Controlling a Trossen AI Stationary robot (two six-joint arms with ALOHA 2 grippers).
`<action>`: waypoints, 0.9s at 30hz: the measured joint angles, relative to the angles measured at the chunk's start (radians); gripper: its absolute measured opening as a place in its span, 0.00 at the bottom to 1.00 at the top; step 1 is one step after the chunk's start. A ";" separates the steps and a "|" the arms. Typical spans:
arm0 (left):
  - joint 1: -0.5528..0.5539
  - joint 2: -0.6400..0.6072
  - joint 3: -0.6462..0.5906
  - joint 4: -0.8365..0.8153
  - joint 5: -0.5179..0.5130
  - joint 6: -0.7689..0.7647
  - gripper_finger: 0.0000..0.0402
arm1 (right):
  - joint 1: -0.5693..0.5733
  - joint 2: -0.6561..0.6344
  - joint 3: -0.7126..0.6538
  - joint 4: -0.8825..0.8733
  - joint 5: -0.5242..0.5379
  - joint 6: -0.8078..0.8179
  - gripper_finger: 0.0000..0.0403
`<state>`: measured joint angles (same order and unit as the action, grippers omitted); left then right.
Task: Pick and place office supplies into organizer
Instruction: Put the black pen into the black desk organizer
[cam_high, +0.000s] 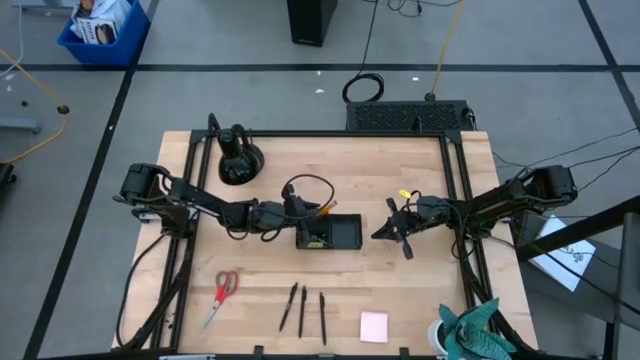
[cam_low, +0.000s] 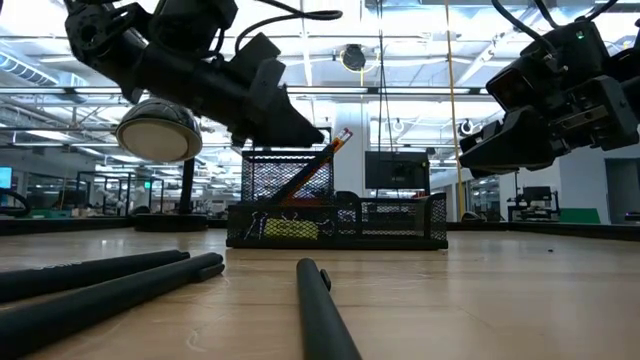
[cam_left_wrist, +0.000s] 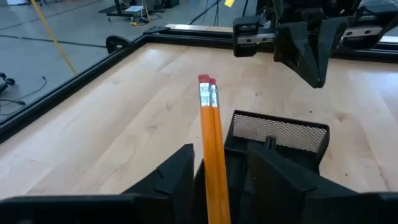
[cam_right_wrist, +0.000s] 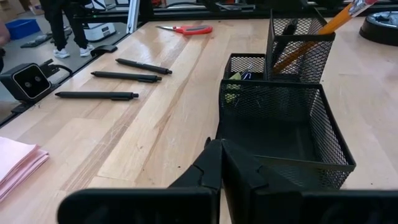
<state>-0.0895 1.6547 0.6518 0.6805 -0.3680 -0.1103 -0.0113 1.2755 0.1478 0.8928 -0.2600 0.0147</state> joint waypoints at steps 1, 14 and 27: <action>-0.001 -0.001 0.011 -0.006 -0.003 0.000 0.41 | 0.000 0.000 0.000 0.000 0.000 -0.001 0.01; -0.282 -0.005 0.642 -1.371 -0.176 -0.685 0.39 | 0.000 0.000 0.000 -0.049 0.003 -0.038 0.01; -0.506 0.277 0.700 -1.438 0.065 -1.307 0.28 | 0.000 0.000 0.000 -0.003 0.002 -0.034 0.01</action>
<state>-0.5953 1.9312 1.3518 -0.7577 -0.3031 -1.4175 -0.0117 1.2755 0.1478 0.8896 -0.2584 -0.0191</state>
